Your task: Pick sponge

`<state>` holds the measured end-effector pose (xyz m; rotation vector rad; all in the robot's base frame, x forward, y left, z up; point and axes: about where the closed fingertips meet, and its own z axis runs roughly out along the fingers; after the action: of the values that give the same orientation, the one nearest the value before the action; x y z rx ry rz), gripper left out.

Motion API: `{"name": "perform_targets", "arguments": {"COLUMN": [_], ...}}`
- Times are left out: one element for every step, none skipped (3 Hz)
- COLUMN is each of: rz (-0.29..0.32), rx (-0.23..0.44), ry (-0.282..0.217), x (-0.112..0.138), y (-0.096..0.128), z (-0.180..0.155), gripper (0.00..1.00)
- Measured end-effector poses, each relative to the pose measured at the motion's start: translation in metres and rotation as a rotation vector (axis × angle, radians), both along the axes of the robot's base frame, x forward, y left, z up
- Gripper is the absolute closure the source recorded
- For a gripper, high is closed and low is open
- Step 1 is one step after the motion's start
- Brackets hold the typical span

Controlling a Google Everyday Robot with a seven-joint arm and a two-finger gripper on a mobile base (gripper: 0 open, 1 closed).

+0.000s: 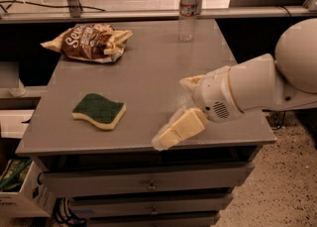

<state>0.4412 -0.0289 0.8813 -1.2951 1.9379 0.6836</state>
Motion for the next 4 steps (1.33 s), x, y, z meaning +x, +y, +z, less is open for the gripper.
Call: {"name": "perform_targets", "arguments": {"rz": [0.007,0.007,0.011,0.039], "rx": [0.065,0.065,0.075,0.092], "ry": [0.017,0.017,-0.009,-0.068], "x": [0.009,0.009,0.009,0.021], "y": [0.044,0.044,0.047,0.065], "z": [-0.008,-0.008,-0.009,-0.017], "gripper": [0.00,0.00,0.00,0.00]}}
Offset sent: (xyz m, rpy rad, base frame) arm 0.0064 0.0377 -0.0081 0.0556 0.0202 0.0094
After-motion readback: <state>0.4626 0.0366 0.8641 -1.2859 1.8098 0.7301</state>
